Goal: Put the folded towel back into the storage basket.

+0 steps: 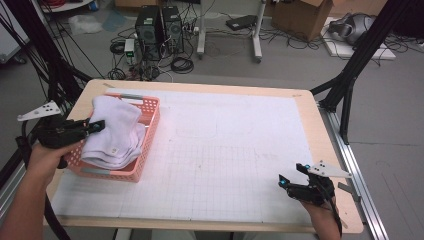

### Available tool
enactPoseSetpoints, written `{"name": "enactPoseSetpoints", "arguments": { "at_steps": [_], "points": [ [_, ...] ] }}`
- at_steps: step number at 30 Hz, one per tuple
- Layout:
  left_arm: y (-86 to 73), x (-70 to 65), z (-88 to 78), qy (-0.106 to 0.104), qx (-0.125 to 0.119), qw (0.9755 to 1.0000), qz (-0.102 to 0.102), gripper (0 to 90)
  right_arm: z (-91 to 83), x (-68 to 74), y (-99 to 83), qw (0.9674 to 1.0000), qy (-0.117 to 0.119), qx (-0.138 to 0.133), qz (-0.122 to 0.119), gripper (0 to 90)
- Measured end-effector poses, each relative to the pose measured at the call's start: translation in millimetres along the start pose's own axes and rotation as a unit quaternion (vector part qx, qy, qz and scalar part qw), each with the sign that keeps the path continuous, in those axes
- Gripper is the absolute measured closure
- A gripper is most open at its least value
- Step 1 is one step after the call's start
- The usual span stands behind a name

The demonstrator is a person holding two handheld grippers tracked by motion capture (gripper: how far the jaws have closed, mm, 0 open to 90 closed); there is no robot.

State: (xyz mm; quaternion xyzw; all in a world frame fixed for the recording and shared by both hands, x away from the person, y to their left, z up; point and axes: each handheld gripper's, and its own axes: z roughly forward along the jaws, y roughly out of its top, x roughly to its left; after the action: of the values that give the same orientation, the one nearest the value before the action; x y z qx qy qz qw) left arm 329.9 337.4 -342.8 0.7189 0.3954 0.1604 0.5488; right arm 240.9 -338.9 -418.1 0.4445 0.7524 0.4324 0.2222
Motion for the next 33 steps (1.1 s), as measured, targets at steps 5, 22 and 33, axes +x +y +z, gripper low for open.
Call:
{"name": "enactPoseSetpoints", "arguments": {
  "at_steps": [5,22,33],
  "points": [
    [-6.4,1.6,17.2,0.025,0.043,0.9987,-0.004,72.5,0.9,1.4,-0.2,1.0,0.0,0.003,0.0,20.1],
    [-10.4,12.1,30.1,0.19,0.129,0.9712,-0.063,47.8,2.4,3.9,0.2,1.0,0.005,0.005,-0.004,20.1],
    [2.2,-4.1,9.9,0.209,0.047,0.976,-0.04,38.8,1.4,2.5,0.3,1.0,0.002,0.002,-0.005,20.1]
  ]
}}
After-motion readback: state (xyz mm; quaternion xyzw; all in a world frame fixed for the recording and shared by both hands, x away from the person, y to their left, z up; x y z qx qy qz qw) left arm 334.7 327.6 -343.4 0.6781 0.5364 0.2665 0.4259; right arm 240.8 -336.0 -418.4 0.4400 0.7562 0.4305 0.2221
